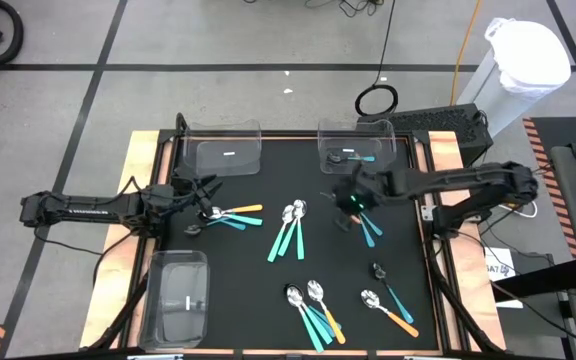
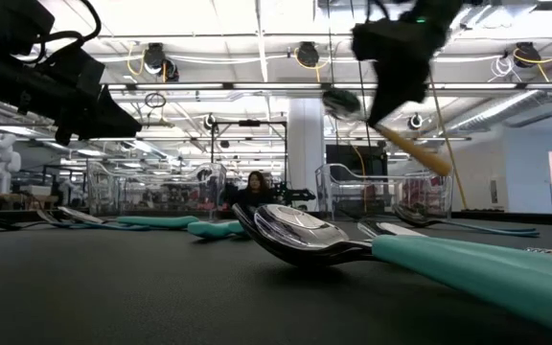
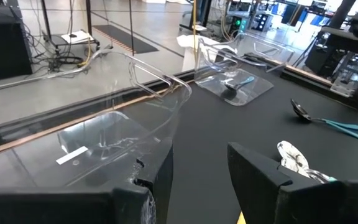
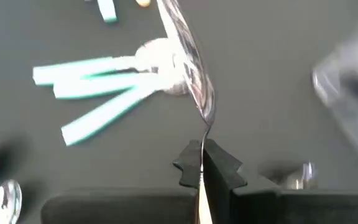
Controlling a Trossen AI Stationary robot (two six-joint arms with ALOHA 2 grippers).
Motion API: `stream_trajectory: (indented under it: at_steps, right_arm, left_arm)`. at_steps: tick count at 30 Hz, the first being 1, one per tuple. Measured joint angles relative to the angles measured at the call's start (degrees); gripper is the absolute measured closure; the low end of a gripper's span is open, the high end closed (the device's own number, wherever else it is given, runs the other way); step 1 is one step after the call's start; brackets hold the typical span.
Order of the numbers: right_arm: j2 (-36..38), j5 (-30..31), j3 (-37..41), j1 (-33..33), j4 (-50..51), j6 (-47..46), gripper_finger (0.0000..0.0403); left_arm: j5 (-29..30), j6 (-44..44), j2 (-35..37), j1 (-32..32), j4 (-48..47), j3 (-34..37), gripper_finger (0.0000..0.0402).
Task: Sort silverware by color (type)
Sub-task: Put the yellow spoon into the top left transparent bin
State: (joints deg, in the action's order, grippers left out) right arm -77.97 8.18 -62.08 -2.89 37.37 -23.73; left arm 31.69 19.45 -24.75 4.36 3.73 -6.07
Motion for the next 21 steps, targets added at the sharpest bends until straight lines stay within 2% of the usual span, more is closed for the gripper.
stream_trajectory:
  at_steps: [3, 8, 15, 21]
  right_arm:
    - [-5.1, -2.5, -5.6, -3.7, -2.0, 8.2, 0.0403]
    - [-15.0, -2.6, -17.8, -8.5, -2.6, 20.7, 0.0403]
    - [-25.9, -3.0, -30.3, -12.3, -13.1, 31.7, 0.0403]
    - [-35.1, -8.4, -44.9, -15.8, -16.2, 37.1, 0.0403]
  left_arm:
    - [0.0, 1.1, 0.0, 0.0, -0.6, 0.0, 0.0249]
    - [-0.2, 2.6, 0.0, 0.0, -2.8, 0.0, 0.0249]
    - [-0.4, 5.7, 0.0, 0.0, -6.9, 0.0, 0.0249]
    - [-0.4, 5.8, 0.0, 0.0, -6.1, 0.0, 0.0249]
